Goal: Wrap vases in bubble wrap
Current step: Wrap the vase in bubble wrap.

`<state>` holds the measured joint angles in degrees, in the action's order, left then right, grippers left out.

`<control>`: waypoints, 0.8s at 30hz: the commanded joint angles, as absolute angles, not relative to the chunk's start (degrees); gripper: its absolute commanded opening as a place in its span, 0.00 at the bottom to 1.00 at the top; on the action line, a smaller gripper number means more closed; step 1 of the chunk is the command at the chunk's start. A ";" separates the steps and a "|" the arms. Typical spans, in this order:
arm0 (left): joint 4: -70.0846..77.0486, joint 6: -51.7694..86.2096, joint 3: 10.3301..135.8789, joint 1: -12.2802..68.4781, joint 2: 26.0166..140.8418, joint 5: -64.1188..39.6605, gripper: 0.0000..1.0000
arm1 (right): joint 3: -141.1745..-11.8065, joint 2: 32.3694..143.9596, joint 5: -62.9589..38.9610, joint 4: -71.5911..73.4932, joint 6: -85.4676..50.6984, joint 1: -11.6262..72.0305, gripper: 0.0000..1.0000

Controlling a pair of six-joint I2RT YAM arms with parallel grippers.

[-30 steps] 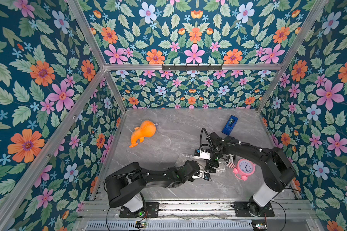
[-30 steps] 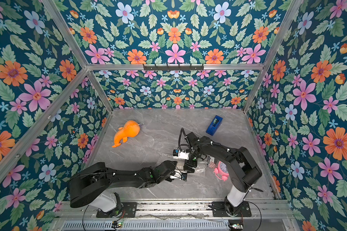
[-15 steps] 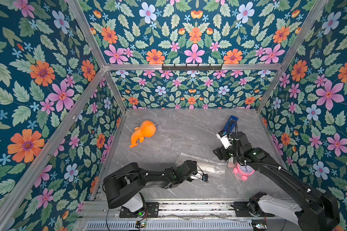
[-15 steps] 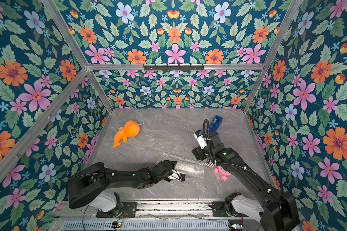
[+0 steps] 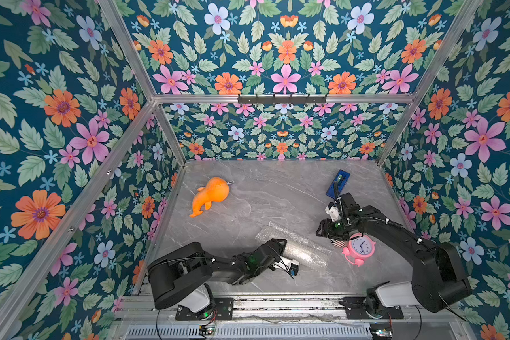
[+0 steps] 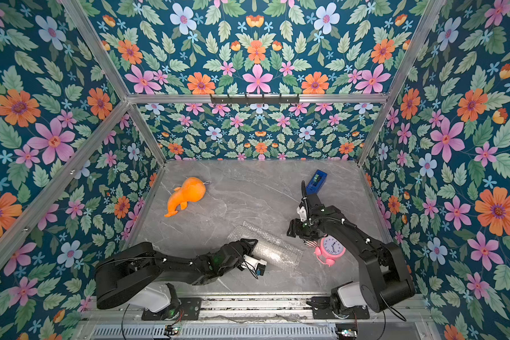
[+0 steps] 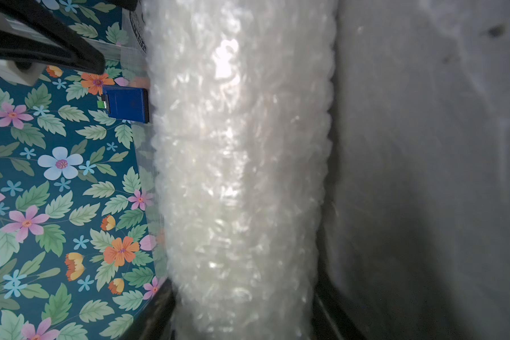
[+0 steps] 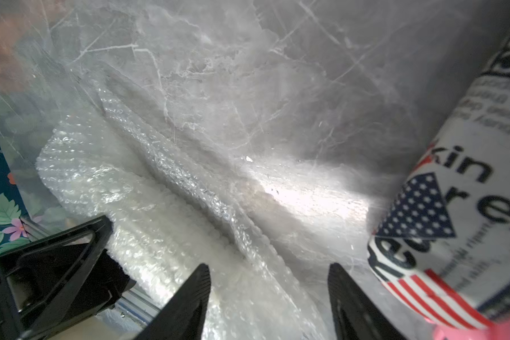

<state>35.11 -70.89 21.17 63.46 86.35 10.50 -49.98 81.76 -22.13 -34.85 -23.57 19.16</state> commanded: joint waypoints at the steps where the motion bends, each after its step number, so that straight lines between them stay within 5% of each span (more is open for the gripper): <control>1: 27.17 -74.92 20.01 63.17 87.38 9.08 0.48 | -49.74 83.09 -24.98 -31.82 -24.89 20.40 0.73; 13: 28.56 -77.57 20.43 62.89 88.33 8.31 0.46 | -46.14 88.49 -34.79 -23.82 -27.26 20.97 0.87; 24: 28.67 -78.22 20.97 62.76 88.97 7.82 0.46 | -44.91 90.85 -39.46 -20.61 -27.95 25.05 0.89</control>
<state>38.39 -76.66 21.26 62.87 88.27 9.19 -45.06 91.02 -38.39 -21.54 -27.09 24.08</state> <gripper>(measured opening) 0.593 0.884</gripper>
